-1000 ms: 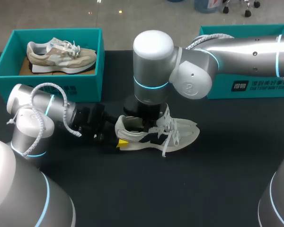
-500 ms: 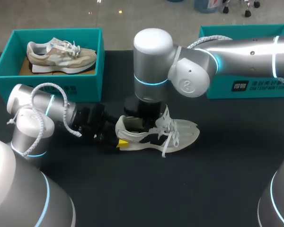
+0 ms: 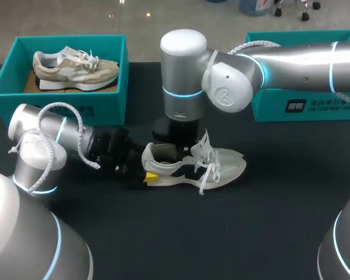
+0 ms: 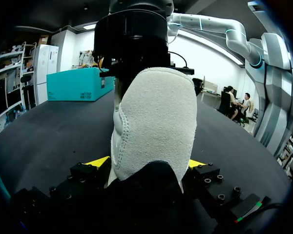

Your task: Take the shoe out of the shoebox, open the shoe tongue, remove and reinsert the insole, then place the shoe into the shoebox

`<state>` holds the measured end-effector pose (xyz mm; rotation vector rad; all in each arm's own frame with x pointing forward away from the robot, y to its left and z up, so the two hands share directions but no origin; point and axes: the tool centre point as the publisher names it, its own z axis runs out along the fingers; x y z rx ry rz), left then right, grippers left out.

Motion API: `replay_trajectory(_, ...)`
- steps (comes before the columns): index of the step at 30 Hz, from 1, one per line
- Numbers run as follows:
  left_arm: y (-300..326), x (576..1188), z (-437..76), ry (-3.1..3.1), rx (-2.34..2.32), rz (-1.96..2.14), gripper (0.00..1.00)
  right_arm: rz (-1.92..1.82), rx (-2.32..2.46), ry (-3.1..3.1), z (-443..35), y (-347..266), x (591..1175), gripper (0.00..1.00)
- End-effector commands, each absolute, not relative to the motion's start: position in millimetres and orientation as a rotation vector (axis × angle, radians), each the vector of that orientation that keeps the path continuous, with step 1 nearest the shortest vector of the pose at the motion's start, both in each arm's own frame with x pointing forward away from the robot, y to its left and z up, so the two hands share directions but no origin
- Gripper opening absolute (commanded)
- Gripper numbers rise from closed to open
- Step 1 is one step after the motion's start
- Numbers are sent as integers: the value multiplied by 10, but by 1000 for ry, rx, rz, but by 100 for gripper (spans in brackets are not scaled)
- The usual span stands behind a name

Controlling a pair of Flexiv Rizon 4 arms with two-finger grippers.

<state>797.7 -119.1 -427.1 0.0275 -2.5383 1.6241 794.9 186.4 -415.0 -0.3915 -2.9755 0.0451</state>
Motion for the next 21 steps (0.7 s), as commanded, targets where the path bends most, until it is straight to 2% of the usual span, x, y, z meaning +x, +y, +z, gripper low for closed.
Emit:
replay_trajectory(1,-1195,8000,-4295,-2539,30,1623,0,57,-390,-2971,-4735,1884,7809,0)
replay_trajectory(21,-1195,8000,-4295,-2539,30,1623,0,-182,-423,-3124,-3824,1846,7944,0)
